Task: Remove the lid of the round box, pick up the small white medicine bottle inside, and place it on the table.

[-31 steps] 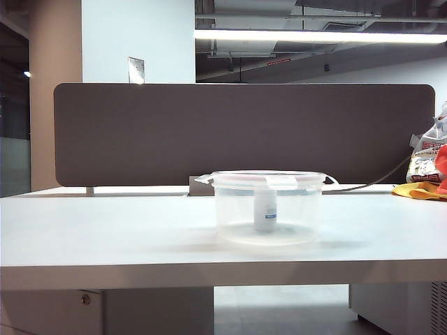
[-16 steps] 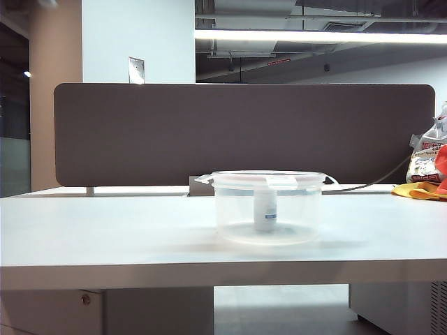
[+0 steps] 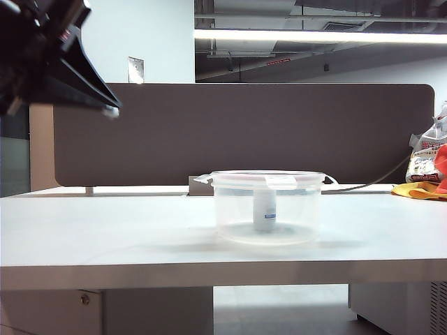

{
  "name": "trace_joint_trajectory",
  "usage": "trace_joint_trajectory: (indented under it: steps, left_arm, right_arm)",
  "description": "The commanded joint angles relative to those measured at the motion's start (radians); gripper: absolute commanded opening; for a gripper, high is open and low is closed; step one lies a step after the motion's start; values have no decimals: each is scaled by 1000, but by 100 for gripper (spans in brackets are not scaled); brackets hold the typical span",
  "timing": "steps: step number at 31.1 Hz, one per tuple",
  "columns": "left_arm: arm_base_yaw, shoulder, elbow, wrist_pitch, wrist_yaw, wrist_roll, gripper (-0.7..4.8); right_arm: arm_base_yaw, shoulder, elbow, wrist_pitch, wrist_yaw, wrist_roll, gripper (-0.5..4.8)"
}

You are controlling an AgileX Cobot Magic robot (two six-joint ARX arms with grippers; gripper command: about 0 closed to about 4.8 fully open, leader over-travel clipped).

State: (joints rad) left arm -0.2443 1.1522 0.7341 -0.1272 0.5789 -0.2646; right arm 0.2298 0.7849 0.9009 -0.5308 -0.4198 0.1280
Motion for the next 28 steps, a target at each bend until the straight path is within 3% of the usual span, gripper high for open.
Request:
trace_joint_trajectory:
  steps: [1, 5, 8, 13, 22, 28]
  left_arm:
    - [-1, 58, 3, 69, 25, -37, 85]
    - [0, 134, 4, 124, 58, -90, 152]
    - [-1, 191, 6, 151, 82, -116, 166]
    - [-1, 305, 6, 264, 184, -241, 284]
    - [-15, 486, 13, 530, 310, -455, 283]
    - [-31, 547, 25, 594, 323, -504, 282]
  right_arm:
    - [19, 22, 6, -8, 22, -7, -8]
    - [21, 40, 6, -20, 3, -6, -8]
    - [45, 40, 7, -19, 1, -5, -8]
    - [77, 40, 18, -18, 21, -5, -8]
    - [105, 42, 18, -23, 44, -5, -8]
    - [105, 55, 18, -25, 44, -6, -8]
